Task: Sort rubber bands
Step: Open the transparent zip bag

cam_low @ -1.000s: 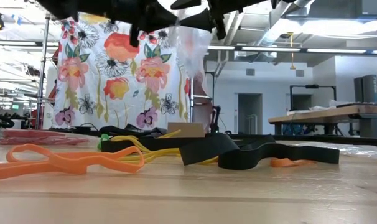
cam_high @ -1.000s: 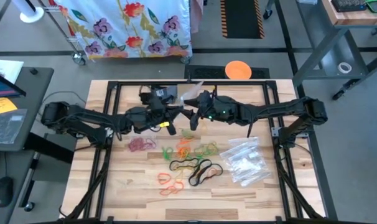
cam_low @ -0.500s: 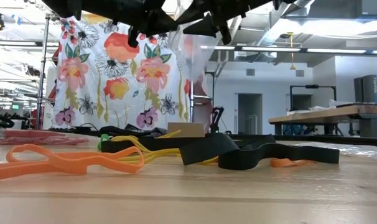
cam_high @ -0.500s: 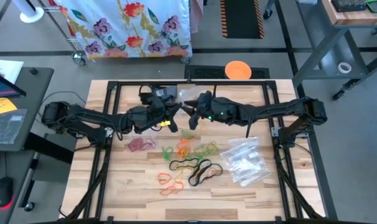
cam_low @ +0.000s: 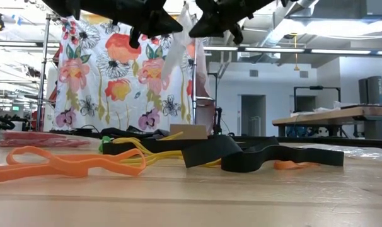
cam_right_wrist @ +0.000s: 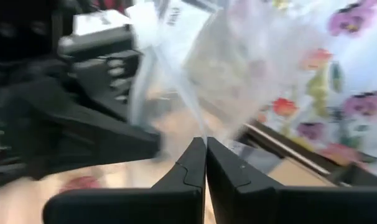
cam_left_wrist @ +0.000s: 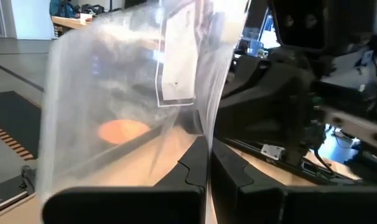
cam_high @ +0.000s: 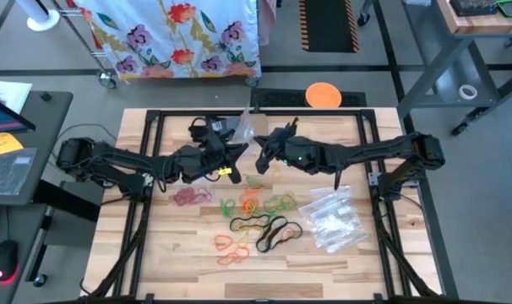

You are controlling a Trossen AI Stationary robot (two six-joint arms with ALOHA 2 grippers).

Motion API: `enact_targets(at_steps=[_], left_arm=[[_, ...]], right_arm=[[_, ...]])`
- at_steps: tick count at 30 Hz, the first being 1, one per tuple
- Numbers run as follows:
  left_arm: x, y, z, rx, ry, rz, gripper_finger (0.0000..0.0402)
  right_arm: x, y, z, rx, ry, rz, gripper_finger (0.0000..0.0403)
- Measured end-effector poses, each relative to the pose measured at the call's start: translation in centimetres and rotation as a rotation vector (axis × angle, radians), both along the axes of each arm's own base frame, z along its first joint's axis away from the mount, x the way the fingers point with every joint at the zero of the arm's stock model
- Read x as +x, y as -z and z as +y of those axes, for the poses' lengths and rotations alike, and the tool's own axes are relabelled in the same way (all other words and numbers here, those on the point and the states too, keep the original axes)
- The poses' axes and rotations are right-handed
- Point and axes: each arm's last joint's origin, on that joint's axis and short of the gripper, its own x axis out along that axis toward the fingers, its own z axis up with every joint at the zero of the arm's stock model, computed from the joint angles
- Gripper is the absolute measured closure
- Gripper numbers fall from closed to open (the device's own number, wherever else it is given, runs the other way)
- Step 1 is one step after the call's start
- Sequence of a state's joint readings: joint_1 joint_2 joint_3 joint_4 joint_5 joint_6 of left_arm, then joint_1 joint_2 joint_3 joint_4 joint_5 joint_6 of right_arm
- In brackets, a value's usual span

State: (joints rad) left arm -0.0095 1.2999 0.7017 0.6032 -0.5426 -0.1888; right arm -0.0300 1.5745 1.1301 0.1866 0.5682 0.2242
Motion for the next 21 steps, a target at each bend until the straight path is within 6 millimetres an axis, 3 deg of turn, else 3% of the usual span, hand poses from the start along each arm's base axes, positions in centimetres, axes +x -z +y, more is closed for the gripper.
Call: enact_targets(at_steps=[9, 16, 21], left_arm=[[0.0, 0.4, -0.1, 0.091, 0.022, 0.1, 0.0396], [0.0, 0.5, -0.2, 0.218, 0.041, 0.172, 0.0318], [-0.2, 0.5, -0.4, 0.181, 0.039, 0.182, 0.0283]], right_arm=[[0.1, 0.0, 1.4, -0.015, -0.033, 0.009, 0.0402], [-0.2, 0.5, 2.0, 0.037, -0.096, 0.055, 0.0402], [-1.7, 0.3, 1.3, 0.107, -0.08, 0.156, 0.0403]])
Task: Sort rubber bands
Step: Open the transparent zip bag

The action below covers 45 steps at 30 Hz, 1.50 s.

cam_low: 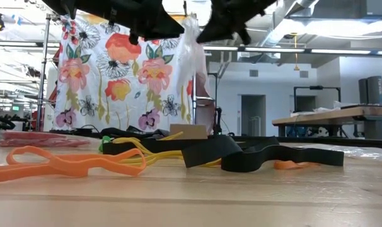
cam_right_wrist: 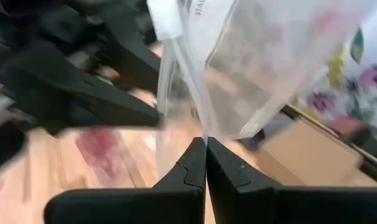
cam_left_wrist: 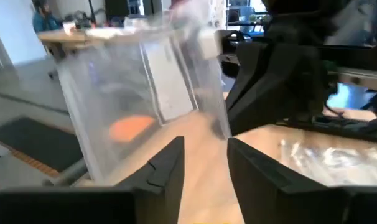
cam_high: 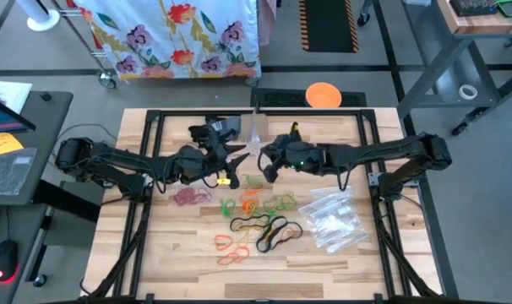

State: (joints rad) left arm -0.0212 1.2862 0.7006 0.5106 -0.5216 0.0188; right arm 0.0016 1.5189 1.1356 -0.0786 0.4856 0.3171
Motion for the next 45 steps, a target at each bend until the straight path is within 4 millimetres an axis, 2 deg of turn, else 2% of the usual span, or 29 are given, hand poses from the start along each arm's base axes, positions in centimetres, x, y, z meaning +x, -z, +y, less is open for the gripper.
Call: enact_targets(at_steps=[3, 6, 11, 15, 19, 22, 24, 28, 33, 40, 45], left_arm=[[-0.3, 0.0, -0.4, 0.09, 0.034, 0.079, 0.028], [-0.4, 0.0, -1.8, 0.236, 0.185, 0.16, 0.0279], [-0.3, -0.3, -4.6, 0.633, 0.452, 0.297, 0.0282], [1.2, -1.9, -5.5, 0.69, 0.453, 0.377, 0.0287], [3.3, -3.4, -6.0, 0.751, 0.49, 0.504, 0.029], [5.0, -3.3, -6.3, 0.794, 0.542, 0.631, 0.0291], [6.0, -2.5, -6.5, 0.828, 0.576, 0.727, 0.0291], [7.7, -0.5, -6.7, 0.98, 0.537, 0.887, 0.0291], [8.5, 0.9, -7.6, 1.143, 0.465, 1.007, 0.0291], [8.3, 0.1, -9.4, 1.244, 0.399, 0.99, 0.0291], [8.3, 0.1, -9.2, 1.285, 0.409, 1.009, 0.0291]], right_arm=[[-0.9, -0.5, -0.5, 0.019, 0.023, 0.026, 0.0403], [-1.8, -1.0, -1.1, 0.079, -0.022, 0.039, 0.0403], [-2.7, -0.8, -2.8, 0.307, -0.159, 0.077, 0.0403], [-2.8, -0.1, -3.9, 0.42, -0.175, 0.11, 0.0403], [-2.3, 1.2, -3.9, 0.558, -0.24, 0.151, 0.0403], [-1.8, 1.7, -3.4, 0.627, -0.305, 0.157, 0.0403], [-1.8, 1.8, -3.0, 0.658, -0.341, 0.175, 0.0403], [-1.7, 1.8, -2.0, 0.663, -0.381, 0.183, 0.0403], [-1.9, 2.1, -1.2, 0.663, -0.41, 0.239, 0.0403], [-2.0, 2.2, -1.2, 0.651, -0.422, 0.248, 0.0403], [-2.0, 2.2, -0.9, 0.651, -0.437, 0.252, 0.0403]])
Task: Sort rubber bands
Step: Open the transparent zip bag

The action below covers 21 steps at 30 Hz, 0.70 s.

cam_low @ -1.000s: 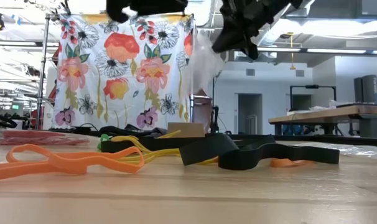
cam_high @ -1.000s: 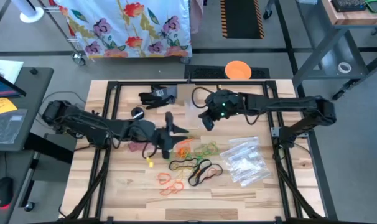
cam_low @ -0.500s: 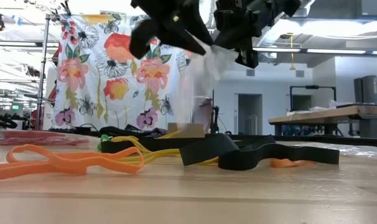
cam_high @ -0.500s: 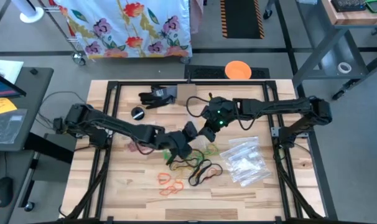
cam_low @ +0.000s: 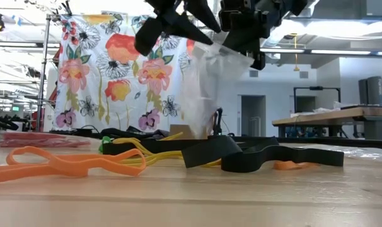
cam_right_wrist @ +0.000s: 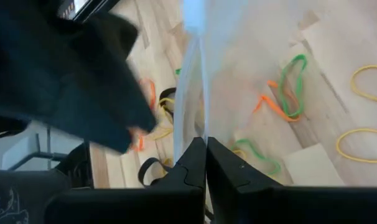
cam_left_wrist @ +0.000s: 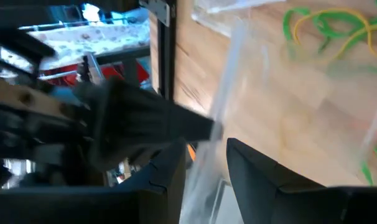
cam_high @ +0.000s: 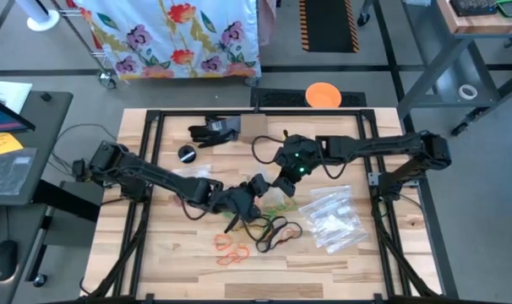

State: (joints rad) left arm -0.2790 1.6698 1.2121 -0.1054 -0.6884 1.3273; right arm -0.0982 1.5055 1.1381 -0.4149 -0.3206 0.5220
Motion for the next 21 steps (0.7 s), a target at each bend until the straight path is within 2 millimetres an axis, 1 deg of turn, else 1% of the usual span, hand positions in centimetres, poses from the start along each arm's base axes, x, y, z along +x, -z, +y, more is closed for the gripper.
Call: enact_targets(at_steps=[5, 8, 13, 17, 21], left_arm=[[0.2, 0.2, 1.3, -0.003, -0.032, 0.019, 0.0291], [0.2, 0.3, 1.7, -0.004, -0.044, 0.031, 0.0291], [-0.1, 0.5, 1.2, -0.014, -0.029, 0.057, 0.0297], [-0.3, 0.8, 0.6, -0.031, -0.008, 0.074, 0.0313], [-0.3, 0.8, 0.6, -0.046, 0.002, 0.082, 0.033]], right_arm=[[0.0, 0.0, 0.8, 0.003, -0.028, 0.0, 0.0403], [0.1, 0.0, 1.2, 0.002, -0.039, 0.001, 0.0403], [0.1, 0.0, 0.9, 0.003, -0.02, 0.002, 0.0403], [0.1, 0.0, 0.3, -0.005, 0.018, 0.001, 0.0403], [0.1, 0.0, 0.1, -0.015, 0.046, 0.004, 0.0403]])
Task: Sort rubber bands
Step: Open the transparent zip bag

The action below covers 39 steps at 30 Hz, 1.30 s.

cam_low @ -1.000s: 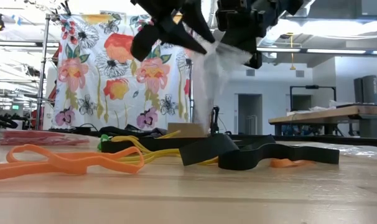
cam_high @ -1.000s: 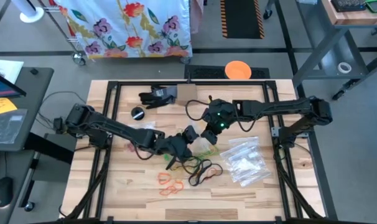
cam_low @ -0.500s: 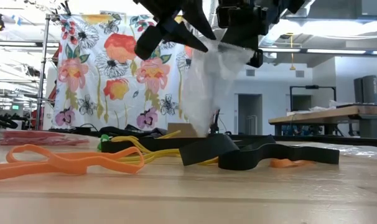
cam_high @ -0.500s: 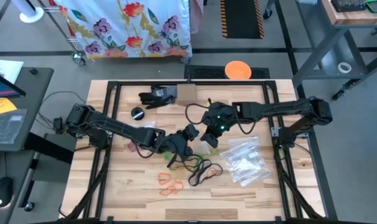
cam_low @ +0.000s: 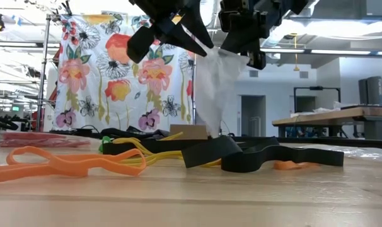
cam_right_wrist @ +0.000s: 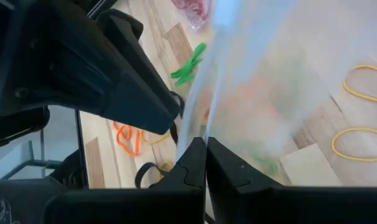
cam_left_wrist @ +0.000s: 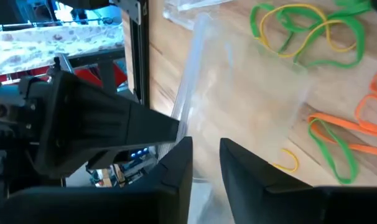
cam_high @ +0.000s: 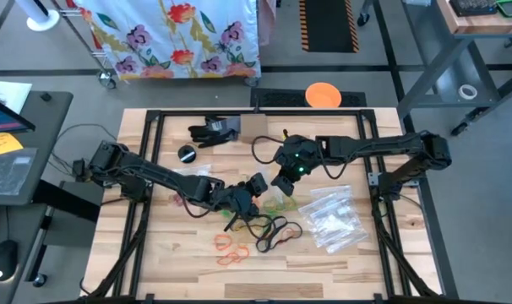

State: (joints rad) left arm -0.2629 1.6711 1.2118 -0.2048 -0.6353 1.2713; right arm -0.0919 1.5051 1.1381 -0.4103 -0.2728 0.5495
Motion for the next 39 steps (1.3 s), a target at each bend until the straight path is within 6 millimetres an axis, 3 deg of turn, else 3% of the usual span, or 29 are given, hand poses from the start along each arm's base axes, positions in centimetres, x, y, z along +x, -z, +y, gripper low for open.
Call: enact_targets(at_steps=[13, 23, 39], left_arm=[[0.4, -0.4, -0.1, 0.071, 0.086, -0.002, 0.0342], [0.8, -0.6, 1.7, 0.053, 0.048, -0.026, 0.0342], [0.7, -0.3, 1.7, 0.009, 0.024, -0.013, 0.0342]], right_arm=[[0.0, 0.0, 0.2, -0.008, 0.001, 0.006, 0.0403], [-0.1, 0.2, 0.8, -0.01, -0.022, 0.022, 0.0403], [-0.1, 0.2, 0.6, -0.04, 0.007, 0.03, 0.0403]])
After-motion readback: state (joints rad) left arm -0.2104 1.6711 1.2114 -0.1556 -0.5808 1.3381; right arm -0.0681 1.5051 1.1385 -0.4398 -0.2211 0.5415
